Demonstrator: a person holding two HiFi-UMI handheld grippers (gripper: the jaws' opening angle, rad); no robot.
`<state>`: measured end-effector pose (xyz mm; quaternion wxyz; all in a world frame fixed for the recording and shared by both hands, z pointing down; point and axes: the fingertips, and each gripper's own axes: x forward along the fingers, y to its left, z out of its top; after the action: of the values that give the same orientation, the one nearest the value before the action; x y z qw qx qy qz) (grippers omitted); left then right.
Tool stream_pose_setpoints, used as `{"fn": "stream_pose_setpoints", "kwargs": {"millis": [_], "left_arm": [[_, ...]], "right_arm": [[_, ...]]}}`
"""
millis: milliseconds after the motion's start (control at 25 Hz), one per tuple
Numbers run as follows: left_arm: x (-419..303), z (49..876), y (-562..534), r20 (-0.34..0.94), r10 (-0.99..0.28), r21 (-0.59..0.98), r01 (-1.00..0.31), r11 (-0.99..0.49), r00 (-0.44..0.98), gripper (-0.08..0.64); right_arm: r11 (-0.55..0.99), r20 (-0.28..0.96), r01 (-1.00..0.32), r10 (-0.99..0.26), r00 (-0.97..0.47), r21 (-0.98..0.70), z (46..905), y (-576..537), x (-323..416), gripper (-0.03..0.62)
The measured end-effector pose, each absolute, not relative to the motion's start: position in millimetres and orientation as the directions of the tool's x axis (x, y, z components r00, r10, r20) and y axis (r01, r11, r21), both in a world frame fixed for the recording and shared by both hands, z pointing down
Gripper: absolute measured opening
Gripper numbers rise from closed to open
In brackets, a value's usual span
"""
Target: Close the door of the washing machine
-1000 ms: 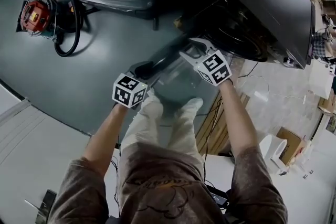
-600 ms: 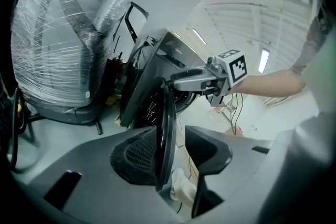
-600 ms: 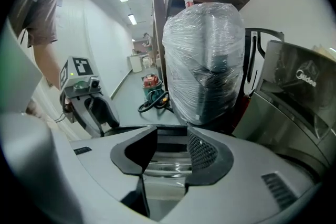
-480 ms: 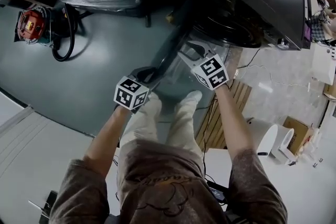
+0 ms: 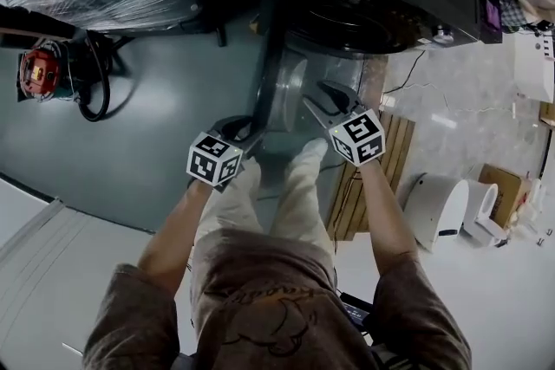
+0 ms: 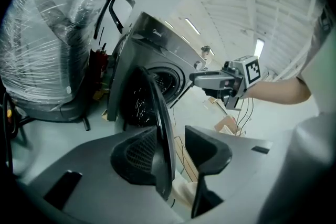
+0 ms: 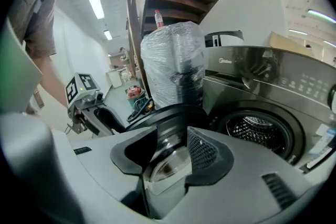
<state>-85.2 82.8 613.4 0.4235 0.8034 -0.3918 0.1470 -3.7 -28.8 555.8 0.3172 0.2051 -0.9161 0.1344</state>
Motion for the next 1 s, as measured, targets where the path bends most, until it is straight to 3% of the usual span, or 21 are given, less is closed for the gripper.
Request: {"fn": "stream_pose_setpoints", "kwargs": {"millis": [400, 1000], "left_arm": [[-25, 606, 70, 0.59, -0.456, 0.563, -0.745, -0.359, 0.666, 0.158], [67, 604, 23, 0.597, -0.44, 0.542, -0.742, -0.395, 0.671, 0.158]], "right_arm": [[0.749, 0.619, -0.649, -0.449, -0.645, -0.133, 544, -24, 105, 0.17], [0.653, 0.595, -0.737, -0.526, -0.608, -0.175, 540, -18, 202, 0.17]]}}
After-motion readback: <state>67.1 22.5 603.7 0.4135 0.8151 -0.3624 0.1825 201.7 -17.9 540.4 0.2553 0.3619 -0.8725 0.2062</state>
